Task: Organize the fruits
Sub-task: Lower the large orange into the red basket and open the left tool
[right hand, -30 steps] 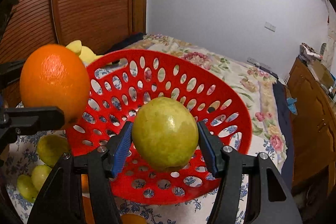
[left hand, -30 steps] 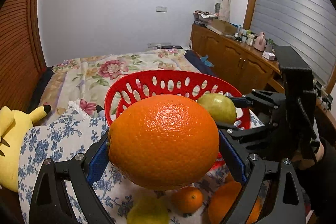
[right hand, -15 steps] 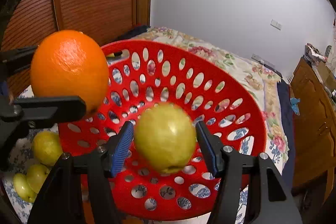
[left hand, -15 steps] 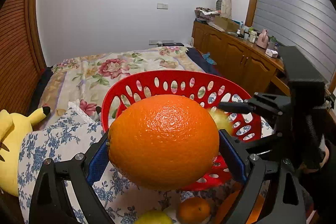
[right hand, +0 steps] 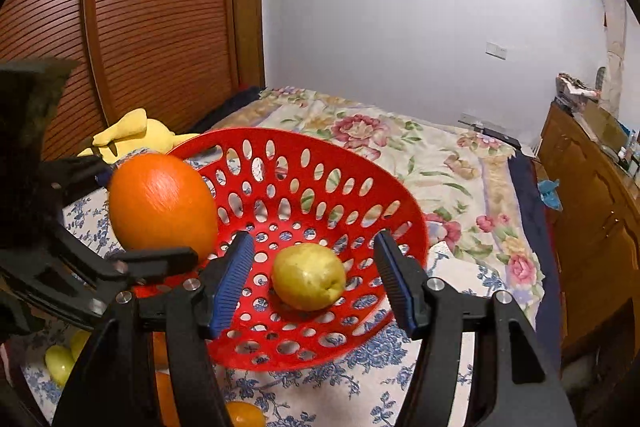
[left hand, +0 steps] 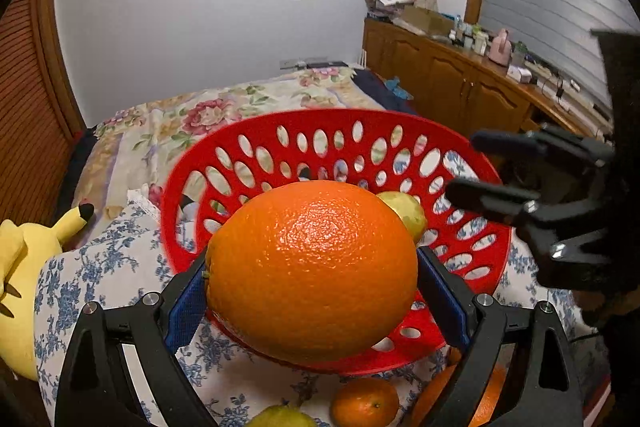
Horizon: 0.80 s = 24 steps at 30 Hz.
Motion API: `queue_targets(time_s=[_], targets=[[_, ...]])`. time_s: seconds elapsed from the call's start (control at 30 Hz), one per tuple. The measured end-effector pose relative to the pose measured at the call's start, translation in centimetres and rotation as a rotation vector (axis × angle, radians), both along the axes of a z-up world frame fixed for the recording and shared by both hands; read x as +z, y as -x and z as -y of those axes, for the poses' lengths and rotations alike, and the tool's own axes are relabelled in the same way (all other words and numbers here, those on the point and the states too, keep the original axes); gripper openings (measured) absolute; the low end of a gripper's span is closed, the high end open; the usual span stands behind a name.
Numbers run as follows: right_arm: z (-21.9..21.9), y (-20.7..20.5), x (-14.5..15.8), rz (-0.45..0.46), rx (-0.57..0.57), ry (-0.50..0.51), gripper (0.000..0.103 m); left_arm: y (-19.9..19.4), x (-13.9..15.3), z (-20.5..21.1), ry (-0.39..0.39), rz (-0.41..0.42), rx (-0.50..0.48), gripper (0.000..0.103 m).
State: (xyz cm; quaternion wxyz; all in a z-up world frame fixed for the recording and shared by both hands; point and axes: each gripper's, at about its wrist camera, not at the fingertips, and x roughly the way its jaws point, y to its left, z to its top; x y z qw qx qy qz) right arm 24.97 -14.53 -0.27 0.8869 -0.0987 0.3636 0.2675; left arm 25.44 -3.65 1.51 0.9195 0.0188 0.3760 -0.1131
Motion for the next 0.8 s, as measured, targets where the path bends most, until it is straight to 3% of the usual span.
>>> queue_targets(time_s=[0.37, 0.53, 0.8], targets=[[0.9, 1.2, 0.3, 0.017, -0.005, -0.008, 0.066, -2.6, -0.3, 1.2, -0.090, -0.062, -0.002, 0.095], [1.2, 1.7, 0.2, 0.012, -0.009, -0.017, 0.070, -2.5, 1.8, 1.1, -0.070, 0.022, 0.007, 0.095], [1.8, 3.2, 0.9, 0.010, -0.032, -0.038, 0.071, 0.2, 3.0, 0.3, -0.022, 0.076, 0.009, 0.095]])
